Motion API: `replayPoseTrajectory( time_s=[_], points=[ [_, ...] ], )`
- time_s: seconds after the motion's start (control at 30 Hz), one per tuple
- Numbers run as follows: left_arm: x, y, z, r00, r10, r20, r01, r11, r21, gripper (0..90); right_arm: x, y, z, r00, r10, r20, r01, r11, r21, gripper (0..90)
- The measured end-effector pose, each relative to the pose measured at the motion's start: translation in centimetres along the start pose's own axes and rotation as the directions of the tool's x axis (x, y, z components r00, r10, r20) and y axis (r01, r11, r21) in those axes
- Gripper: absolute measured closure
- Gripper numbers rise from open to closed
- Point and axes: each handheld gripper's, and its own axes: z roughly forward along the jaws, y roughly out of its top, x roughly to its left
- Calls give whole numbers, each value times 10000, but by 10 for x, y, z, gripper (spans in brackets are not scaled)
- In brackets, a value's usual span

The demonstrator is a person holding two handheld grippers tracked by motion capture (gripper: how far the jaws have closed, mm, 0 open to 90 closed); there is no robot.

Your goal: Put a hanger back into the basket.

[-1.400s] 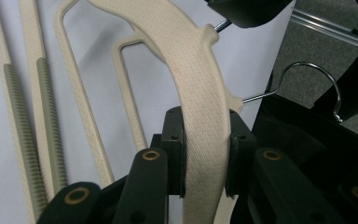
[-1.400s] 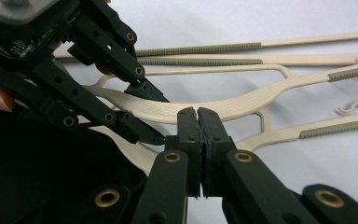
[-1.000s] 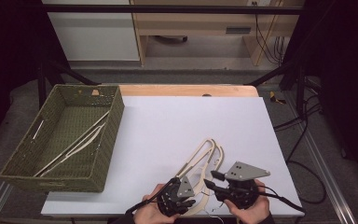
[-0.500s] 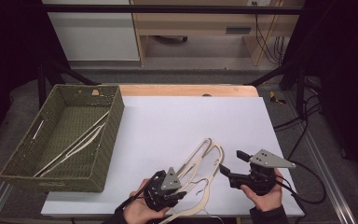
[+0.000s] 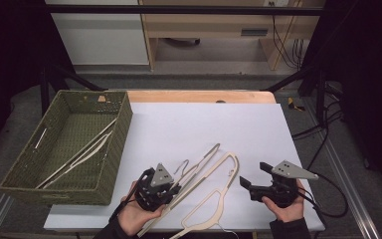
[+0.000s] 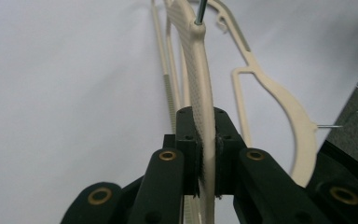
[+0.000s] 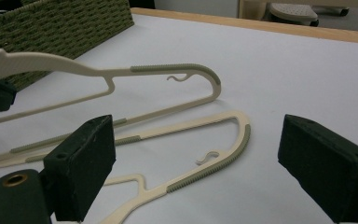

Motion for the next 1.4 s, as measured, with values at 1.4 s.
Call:
replayPoseTrajectory(
  time_s=[1.4],
  points=[
    [75, 63, -134, 9982, 595, 46, -564, 9659, -2526, 856, -11, 0, -13, 9998, -203, 11, 203, 9990, -404, 73]
  ],
)
